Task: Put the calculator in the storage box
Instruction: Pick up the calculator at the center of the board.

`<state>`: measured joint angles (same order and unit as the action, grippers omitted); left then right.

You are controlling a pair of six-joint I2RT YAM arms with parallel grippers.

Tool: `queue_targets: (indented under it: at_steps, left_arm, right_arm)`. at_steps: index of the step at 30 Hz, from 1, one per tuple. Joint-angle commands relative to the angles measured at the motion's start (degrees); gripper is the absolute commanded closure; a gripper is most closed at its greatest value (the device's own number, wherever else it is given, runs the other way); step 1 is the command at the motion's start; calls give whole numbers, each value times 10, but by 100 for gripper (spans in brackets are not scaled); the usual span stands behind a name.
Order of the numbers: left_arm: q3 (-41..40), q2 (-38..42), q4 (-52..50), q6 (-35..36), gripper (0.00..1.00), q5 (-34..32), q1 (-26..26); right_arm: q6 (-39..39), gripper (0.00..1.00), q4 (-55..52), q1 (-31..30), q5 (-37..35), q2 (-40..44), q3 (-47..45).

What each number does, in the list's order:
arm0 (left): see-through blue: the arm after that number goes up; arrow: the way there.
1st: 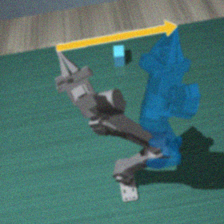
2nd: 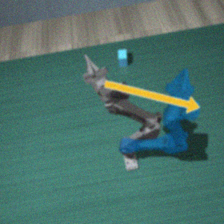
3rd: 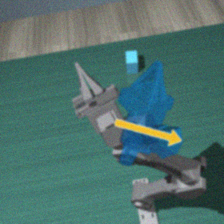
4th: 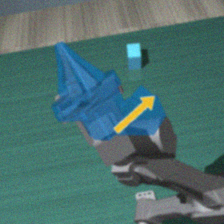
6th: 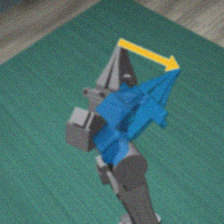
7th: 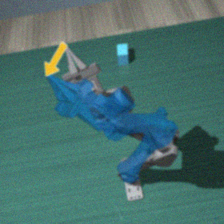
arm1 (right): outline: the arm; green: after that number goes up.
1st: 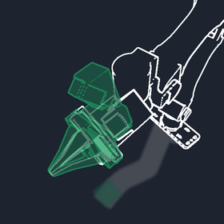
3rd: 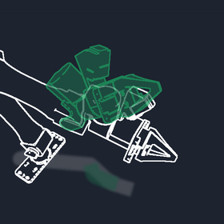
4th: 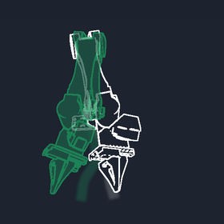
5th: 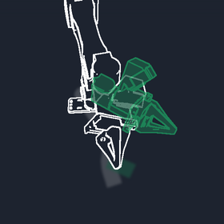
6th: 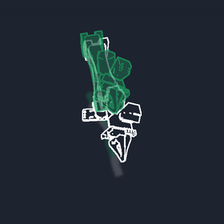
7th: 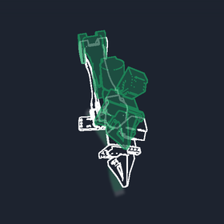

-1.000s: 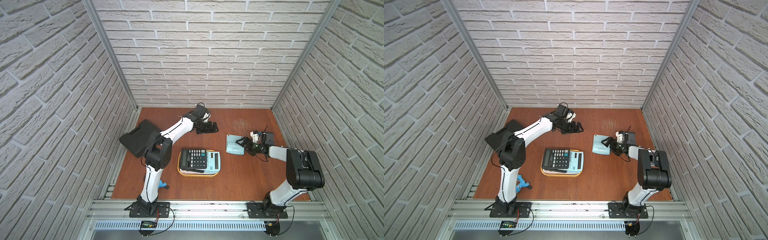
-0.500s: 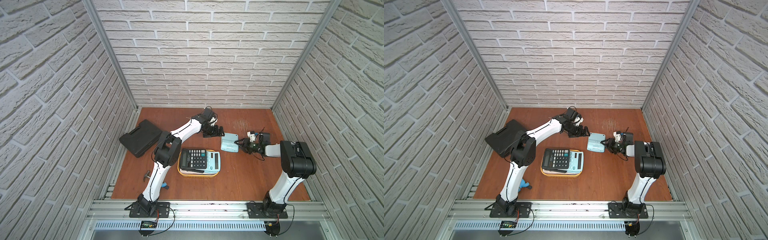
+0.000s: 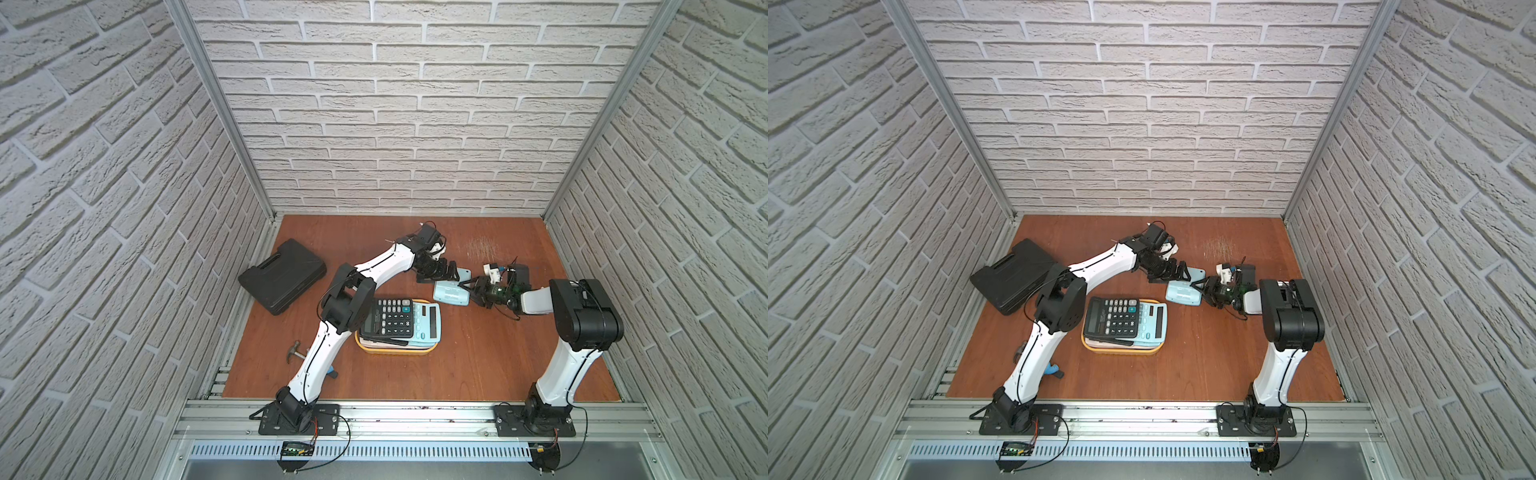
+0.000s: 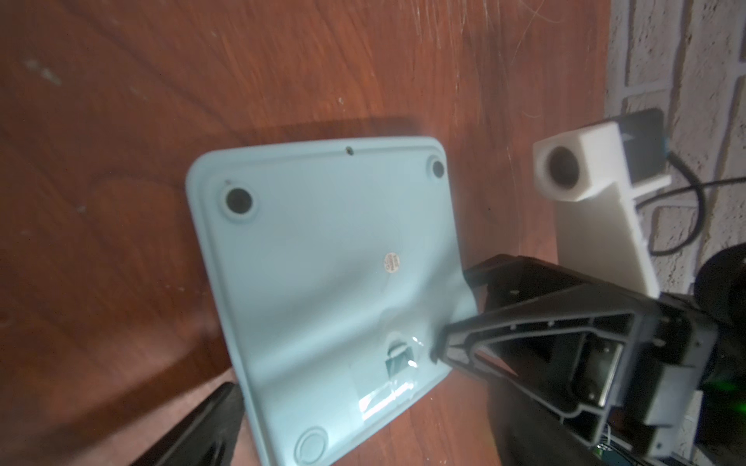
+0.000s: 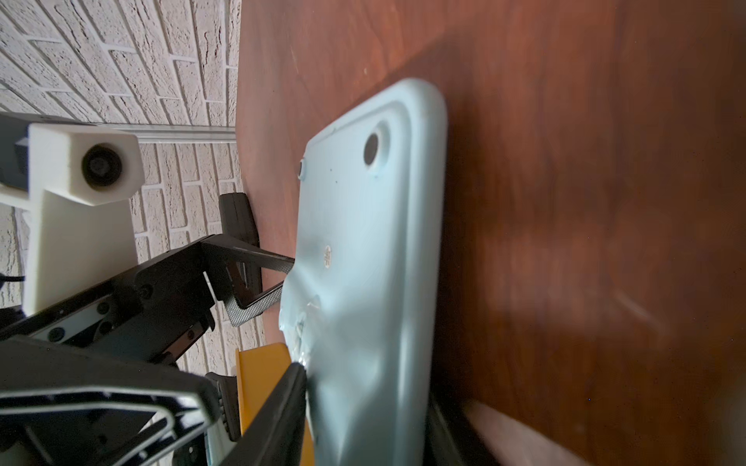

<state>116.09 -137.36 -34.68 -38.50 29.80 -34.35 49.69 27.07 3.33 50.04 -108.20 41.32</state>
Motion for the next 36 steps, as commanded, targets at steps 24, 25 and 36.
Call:
queue_targets:
  at_steps: [24, 25, 36]
  left_arm:
    - [-175, 271, 62, -39, 2, -23, 53]
    - [-184, 285, 63, -46, 2, -24, 56]
    - [-235, 398, 87, -95, 2, 7, 68]
  right_arm:
    - [-284, 85, -380, -113, -325, 334, 63]
    - [-305, 85, -398, -129, -359, 352, 69]
    - [-506, 84, -425, -326, -720, 467, 100]
